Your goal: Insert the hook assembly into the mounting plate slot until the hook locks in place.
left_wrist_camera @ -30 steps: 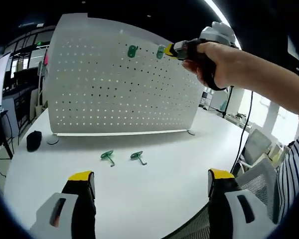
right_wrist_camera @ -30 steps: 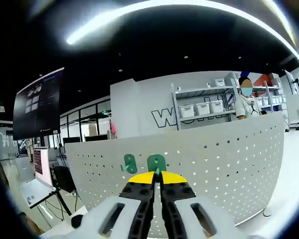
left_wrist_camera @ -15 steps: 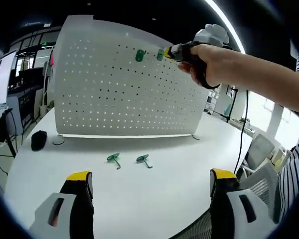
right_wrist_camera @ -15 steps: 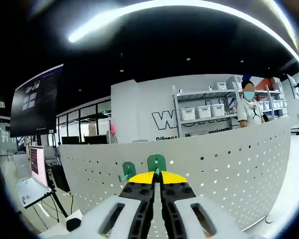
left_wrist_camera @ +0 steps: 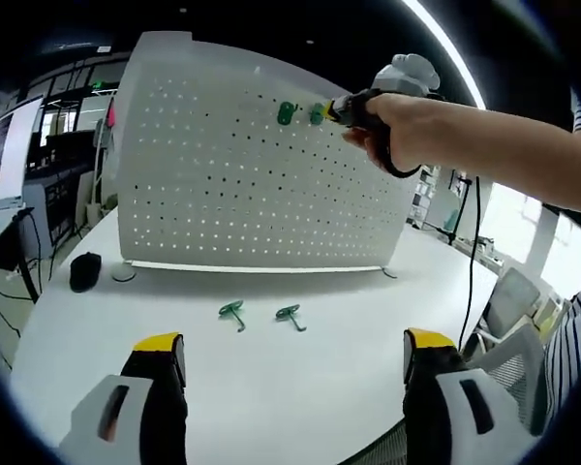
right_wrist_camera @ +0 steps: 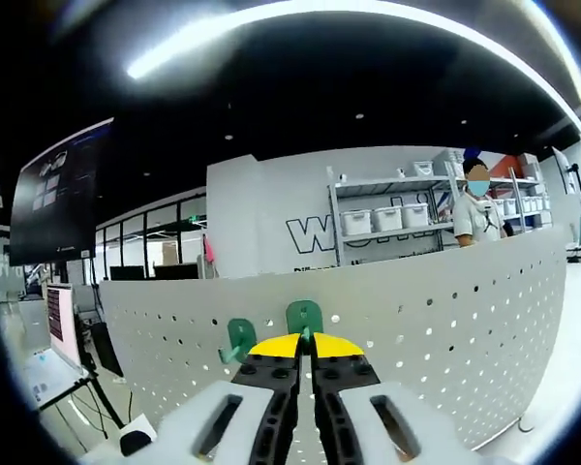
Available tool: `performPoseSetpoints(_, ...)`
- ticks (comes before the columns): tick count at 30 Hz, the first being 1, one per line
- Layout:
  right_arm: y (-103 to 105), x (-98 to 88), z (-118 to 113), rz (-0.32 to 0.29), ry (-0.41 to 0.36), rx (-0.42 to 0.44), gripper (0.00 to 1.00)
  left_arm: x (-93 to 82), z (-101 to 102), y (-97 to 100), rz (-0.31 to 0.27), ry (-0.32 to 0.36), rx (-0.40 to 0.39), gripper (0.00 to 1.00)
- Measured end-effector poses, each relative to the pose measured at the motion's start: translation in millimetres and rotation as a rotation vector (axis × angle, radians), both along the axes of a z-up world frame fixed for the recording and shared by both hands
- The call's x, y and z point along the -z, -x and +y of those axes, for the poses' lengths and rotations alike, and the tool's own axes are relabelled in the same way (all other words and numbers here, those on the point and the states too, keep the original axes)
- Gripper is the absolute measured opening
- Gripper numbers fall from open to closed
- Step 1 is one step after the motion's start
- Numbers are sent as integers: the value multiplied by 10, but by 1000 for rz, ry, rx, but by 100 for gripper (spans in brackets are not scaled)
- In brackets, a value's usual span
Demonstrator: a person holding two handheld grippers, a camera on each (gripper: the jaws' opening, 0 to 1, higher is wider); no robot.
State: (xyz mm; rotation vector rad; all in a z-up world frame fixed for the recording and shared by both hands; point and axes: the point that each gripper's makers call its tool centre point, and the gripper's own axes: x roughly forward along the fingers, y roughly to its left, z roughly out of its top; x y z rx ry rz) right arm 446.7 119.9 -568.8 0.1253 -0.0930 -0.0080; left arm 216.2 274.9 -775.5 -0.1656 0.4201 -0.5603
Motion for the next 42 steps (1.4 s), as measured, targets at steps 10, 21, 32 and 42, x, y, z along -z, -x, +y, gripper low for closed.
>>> performPoseSetpoints(10, -63, 67, 43, 8, 24, 22, 1, 35, 7, 4, 16, -5, 1, 92)
performPoseSetpoints(21, -87, 116, 33, 32, 19, 36, 0, 57, 29, -4, 25, -15, -8, 91)
performPoseSetpoints(32, -136, 153, 18, 97, -104, -10, 10, 37, 80, -22, 8, -26, -34, 92)
performPoseSetpoints(42, 94, -245, -235, -3, 48, 17, 18, 56, 68, -4, 7, -53, -23, 92)
